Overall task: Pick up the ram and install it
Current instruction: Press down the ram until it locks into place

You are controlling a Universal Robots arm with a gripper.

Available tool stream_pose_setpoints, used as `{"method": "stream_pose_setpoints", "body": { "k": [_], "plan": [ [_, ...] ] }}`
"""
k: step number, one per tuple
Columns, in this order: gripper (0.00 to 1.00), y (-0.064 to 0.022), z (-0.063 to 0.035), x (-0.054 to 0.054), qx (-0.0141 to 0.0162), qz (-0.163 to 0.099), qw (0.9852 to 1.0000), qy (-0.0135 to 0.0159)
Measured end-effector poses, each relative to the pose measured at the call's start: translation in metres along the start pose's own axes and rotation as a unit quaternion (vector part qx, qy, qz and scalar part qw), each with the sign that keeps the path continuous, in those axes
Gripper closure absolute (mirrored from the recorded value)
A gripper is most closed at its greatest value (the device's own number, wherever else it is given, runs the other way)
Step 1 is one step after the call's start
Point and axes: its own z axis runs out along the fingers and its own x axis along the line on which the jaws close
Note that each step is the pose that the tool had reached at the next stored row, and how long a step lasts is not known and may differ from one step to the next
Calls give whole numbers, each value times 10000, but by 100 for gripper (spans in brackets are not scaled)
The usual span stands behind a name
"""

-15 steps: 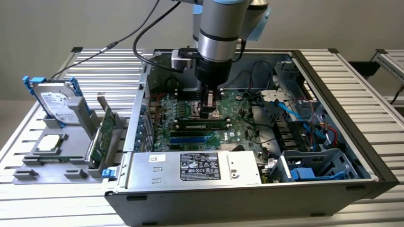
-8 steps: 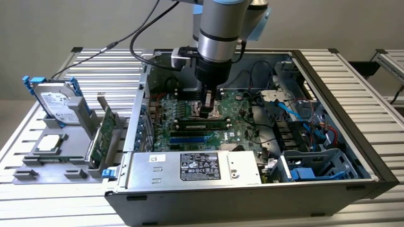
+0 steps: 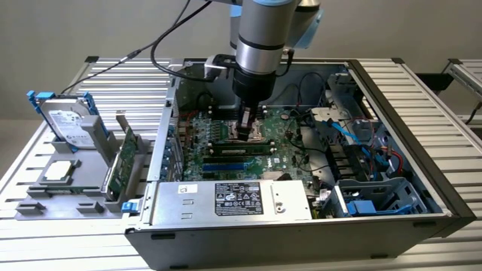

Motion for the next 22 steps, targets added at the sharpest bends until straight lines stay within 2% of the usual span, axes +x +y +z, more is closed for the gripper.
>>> {"method": "stream_pose_setpoints", "body": {
  "k": [5,7,11,13,14,15,19,22],
  "plan": [
    [89,-1,7,0,-7,351,9994,-20],
    [89,-1,10,0,10,466,9989,-11],
    [89,-1,17,-1,127,645,9978,58],
    [89,-2,18,-1,179,732,9971,88],
    [89,-2,19,-1,195,783,9967,96],
    [89,-2,20,-1,200,843,9962,100],
    [89,-2,27,-1,188,1130,9934,91],
    [89,-2,32,-1,172,1361,9905,83]
  ]
}}
